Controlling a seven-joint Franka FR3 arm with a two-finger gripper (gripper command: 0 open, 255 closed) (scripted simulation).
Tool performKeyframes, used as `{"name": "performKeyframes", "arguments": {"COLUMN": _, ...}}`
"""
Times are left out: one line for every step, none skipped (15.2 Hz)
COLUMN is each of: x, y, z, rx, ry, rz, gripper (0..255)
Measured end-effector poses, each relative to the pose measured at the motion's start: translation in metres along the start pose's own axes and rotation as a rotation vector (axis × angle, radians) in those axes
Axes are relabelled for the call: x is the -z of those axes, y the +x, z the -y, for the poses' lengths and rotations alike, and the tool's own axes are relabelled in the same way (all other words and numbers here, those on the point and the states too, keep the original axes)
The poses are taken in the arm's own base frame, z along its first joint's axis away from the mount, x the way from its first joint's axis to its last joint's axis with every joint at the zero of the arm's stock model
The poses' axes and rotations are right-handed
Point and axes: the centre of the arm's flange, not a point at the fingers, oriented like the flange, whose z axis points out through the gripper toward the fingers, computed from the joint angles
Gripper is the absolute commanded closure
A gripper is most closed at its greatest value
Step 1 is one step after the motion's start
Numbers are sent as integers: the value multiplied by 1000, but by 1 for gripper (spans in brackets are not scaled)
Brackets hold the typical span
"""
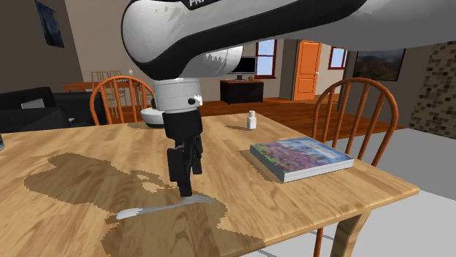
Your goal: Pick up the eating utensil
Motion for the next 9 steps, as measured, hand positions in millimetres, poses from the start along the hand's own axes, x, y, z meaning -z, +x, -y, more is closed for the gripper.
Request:
{"name": "performKeyframes", "arguments": {"x": -4, "y": 12, "z": 0, "rx": 23, "ry": 3, "rz": 7, "gripper": 0}}
{"name": "performKeyframes", "arguments": {"x": -10, "y": 18, "z": 3, "rx": 35, "ry": 4, "rz": 11, "gripper": 0}}
{"name": "performKeyframes", "arguments": {"x": -13, "y": 22, "z": 2, "rx": 41, "ry": 5, "rz": 13, "gripper": 0}}
{"name": "performKeyframes", "arguments": {"x": -19, "y": 24, "z": 2, "rx": 44, "ry": 5, "rz": 13, "gripper": 0}}
{"name": "performKeyframes", "arguments": {"x": -24, "y": 25, "z": 1, "rx": 45, "ry": 5, "rz": 14, "gripper": 0}}
{"name": "performKeyframes", "arguments": {"x": -29, "y": 26, "z": 1, "rx": 46, "ry": 5, "rz": 14, "gripper": 0}}
{"name": "performKeyframes", "arguments": {"x": -34, "y": 27, "z": 1, "rx": 46, "ry": 5, "rz": 14, "gripper": 0}}
{"name": "performKeyframes", "arguments": {"x": -39, "y": 29, "z": 0, "rx": 46, "ry": 5, "rz": 14, "gripper": 0}}
{"name": "performKeyframes", "arguments": {"x": -44, "y": 28, "z": 0, "rx": 46, "ry": 5, "rz": 14, "gripper": 0}}
